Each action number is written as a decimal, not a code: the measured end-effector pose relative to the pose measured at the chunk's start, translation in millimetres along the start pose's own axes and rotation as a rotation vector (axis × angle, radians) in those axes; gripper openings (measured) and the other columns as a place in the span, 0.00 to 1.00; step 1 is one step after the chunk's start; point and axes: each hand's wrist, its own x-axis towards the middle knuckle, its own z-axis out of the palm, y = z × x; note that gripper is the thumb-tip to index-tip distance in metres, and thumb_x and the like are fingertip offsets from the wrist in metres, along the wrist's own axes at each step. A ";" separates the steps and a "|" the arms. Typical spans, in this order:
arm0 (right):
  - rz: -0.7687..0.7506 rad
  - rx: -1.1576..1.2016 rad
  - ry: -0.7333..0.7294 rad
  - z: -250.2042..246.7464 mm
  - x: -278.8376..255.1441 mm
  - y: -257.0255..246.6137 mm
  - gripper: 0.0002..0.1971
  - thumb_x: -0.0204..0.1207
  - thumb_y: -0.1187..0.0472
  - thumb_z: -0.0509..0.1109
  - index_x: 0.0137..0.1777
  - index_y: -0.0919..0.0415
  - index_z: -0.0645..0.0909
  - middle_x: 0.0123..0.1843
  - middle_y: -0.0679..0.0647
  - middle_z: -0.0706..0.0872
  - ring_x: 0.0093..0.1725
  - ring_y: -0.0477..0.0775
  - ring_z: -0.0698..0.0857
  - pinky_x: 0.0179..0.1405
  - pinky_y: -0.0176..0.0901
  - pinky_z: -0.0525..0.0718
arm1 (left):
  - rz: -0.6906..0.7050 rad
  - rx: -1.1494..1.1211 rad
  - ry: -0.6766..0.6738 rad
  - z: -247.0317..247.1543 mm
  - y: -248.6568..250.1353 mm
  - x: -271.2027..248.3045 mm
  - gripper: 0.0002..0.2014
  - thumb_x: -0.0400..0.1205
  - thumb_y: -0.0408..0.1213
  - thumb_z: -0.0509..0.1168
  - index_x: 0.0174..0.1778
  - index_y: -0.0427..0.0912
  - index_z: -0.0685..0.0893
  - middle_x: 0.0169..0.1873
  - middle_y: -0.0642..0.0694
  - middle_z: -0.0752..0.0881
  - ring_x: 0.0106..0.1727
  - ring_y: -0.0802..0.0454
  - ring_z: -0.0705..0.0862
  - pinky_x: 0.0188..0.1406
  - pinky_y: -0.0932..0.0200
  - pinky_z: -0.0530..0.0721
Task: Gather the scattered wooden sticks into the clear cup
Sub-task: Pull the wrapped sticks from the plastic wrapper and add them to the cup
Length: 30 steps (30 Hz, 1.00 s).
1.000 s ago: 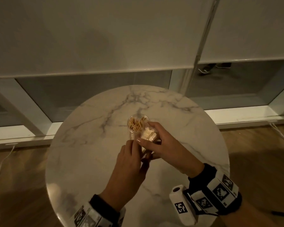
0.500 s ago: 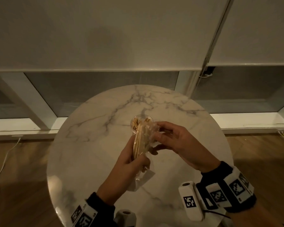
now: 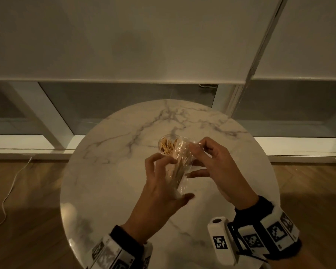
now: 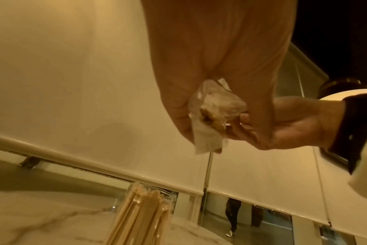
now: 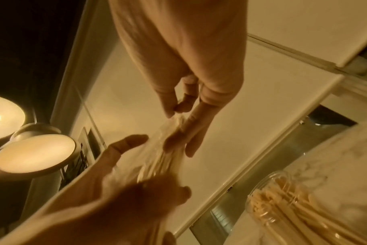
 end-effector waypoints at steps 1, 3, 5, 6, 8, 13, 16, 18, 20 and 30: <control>0.008 0.045 -0.013 0.5 0.4 0.6 0.10 0.77 0.58 0.70 0.42 0.65 0.75 0.44 0.57 0.86 0.42 0.55 0.90 0.32 0.45 0.89 | 0.018 0.014 0.040 2.5 -1.0 0.1 0.34 0.66 0.40 0.79 0.60 0.56 0.64 0.63 0.54 0.63 0.58 0.60 0.77 0.49 0.80 0.79; 0.024 0.134 -0.023 -0.3 1.1 4.5 0.14 0.69 0.60 0.74 0.49 0.63 0.74 0.47 0.56 0.85 0.43 0.51 0.88 0.32 0.41 0.87 | -0.013 -0.054 0.096 3.4 -0.6 2.0 0.24 0.69 0.35 0.77 0.51 0.56 0.69 0.56 0.54 0.70 0.50 0.54 0.81 0.43 0.70 0.84; 0.049 0.223 -0.010 -1.6 1.2 9.6 0.25 0.62 0.62 0.77 0.58 0.63 0.72 0.50 0.56 0.86 0.42 0.49 0.88 0.32 0.39 0.86 | -0.028 -0.158 0.089 1.9 -1.1 3.4 0.19 0.71 0.30 0.75 0.46 0.52 0.73 0.50 0.51 0.76 0.44 0.47 0.84 0.36 0.62 0.86; 0.055 0.248 -0.009 -2.3 1.0 11.8 0.29 0.61 0.63 0.78 0.62 0.63 0.72 0.50 0.55 0.87 0.41 0.49 0.89 0.33 0.39 0.86 | -0.024 -0.176 0.087 0.4 -0.6 3.9 0.16 0.73 0.30 0.73 0.46 0.50 0.74 0.47 0.49 0.79 0.40 0.46 0.84 0.33 0.60 0.86; 0.040 0.240 -0.023 -4.1 -0.2 14.1 0.31 0.59 0.64 0.78 0.64 0.60 0.73 0.48 0.54 0.89 0.41 0.50 0.89 0.34 0.40 0.87 | -0.046 -0.246 0.121 -2.5 2.5 4.6 0.06 0.79 0.35 0.68 0.45 0.46 0.76 0.39 0.45 0.83 0.32 0.48 0.83 0.26 0.59 0.81; -0.019 0.148 -0.022 -4.1 -1.8 15.2 0.31 0.60 0.66 0.78 0.64 0.56 0.74 0.42 0.55 0.90 0.40 0.54 0.88 0.34 0.42 0.87 | -0.187 -0.421 0.248 -7.1 14.9 7.4 0.05 0.82 0.43 0.55 0.44 0.48 0.74 0.43 0.49 0.90 0.36 0.51 0.89 0.28 0.61 0.86; -0.014 0.141 -0.070 -8.8 -2.5 12.4 0.32 0.65 0.66 0.75 0.68 0.52 0.71 0.44 0.59 0.90 0.42 0.56 0.89 0.39 0.42 0.88 | -0.248 -0.526 0.312 -12.7 14.5 10.4 0.06 0.84 0.42 0.53 0.43 0.49 0.72 0.42 0.46 0.91 0.33 0.44 0.89 0.25 0.57 0.84; -0.029 0.128 -0.105 -12.2 -3.1 9.6 0.32 0.67 0.66 0.74 0.70 0.48 0.70 0.46 0.63 0.88 0.43 0.57 0.88 0.41 0.42 0.87 | -0.290 -0.584 0.329 -15.8 14.6 11.9 0.07 0.85 0.41 0.53 0.43 0.46 0.72 0.42 0.44 0.91 0.30 0.41 0.88 0.24 0.52 0.84; -0.059 0.100 -0.128 -14.4 -2.5 9.3 0.32 0.69 0.68 0.73 0.71 0.45 0.69 0.47 0.65 0.87 0.44 0.57 0.88 0.42 0.42 0.87 | -0.316 -0.620 0.325 -15.7 14.9 11.5 0.07 0.86 0.41 0.53 0.44 0.44 0.71 0.41 0.44 0.91 0.29 0.42 0.87 0.25 0.51 0.83; -0.279 -0.171 -0.069 -7.4 -2.5 15.7 0.23 0.72 0.68 0.74 0.61 0.45 0.73 0.59 0.34 0.82 0.59 0.39 0.85 0.48 0.38 0.88 | -0.474 -0.811 -0.038 -14.9 7.9 9.6 0.26 0.69 0.34 0.72 0.63 0.48 0.75 0.49 0.39 0.90 0.43 0.37 0.91 0.33 0.53 0.89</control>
